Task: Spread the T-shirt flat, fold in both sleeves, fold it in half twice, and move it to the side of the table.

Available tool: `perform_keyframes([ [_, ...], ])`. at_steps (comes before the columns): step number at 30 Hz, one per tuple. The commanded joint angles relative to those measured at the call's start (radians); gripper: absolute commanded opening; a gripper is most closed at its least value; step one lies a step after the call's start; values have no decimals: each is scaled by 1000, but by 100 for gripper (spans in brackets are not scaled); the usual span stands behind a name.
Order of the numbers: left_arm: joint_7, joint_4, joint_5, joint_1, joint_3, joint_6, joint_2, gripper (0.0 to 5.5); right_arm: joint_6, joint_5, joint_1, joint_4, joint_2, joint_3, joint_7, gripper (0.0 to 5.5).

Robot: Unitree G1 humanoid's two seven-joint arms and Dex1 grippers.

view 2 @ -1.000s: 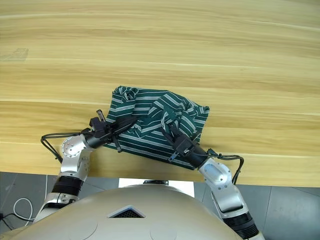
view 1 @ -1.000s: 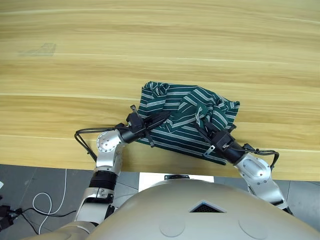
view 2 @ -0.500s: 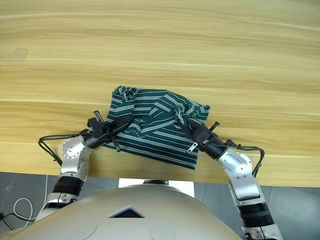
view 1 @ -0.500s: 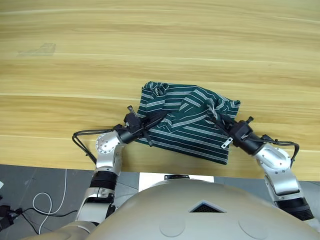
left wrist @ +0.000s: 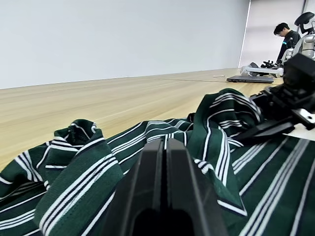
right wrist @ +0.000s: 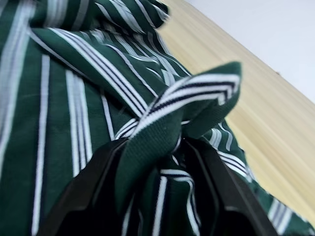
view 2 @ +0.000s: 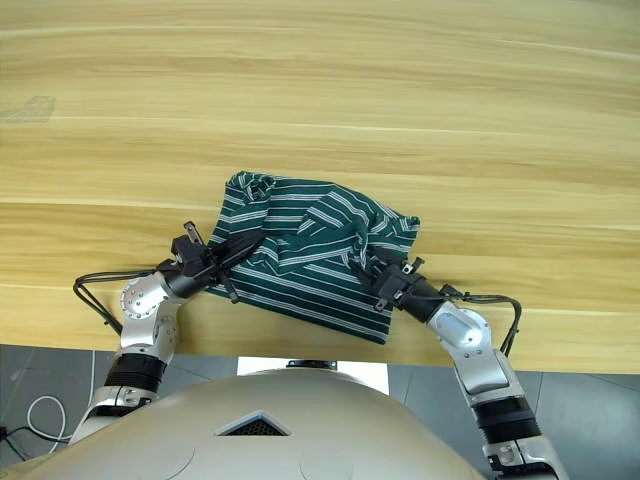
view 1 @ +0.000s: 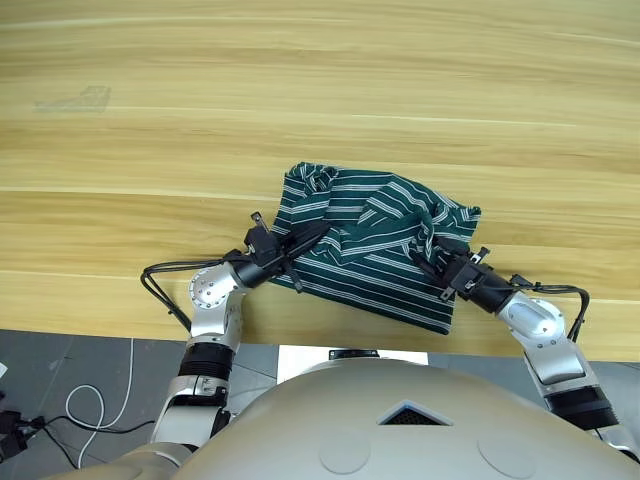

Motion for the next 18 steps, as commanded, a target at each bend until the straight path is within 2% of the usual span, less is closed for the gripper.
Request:
perform_keyframes([
  [1,3,0,2,10,7,-3,4,0,6,88,37,-92,-43,-6,67,199],
  [6,8,18,5,11,9,-9,-3,0,18,199,88,-226,-81,-22,131,199],
  [18,16,11,9,32,5,-17,-14,0,87,123,60,-164,-29,13,101,199],
])
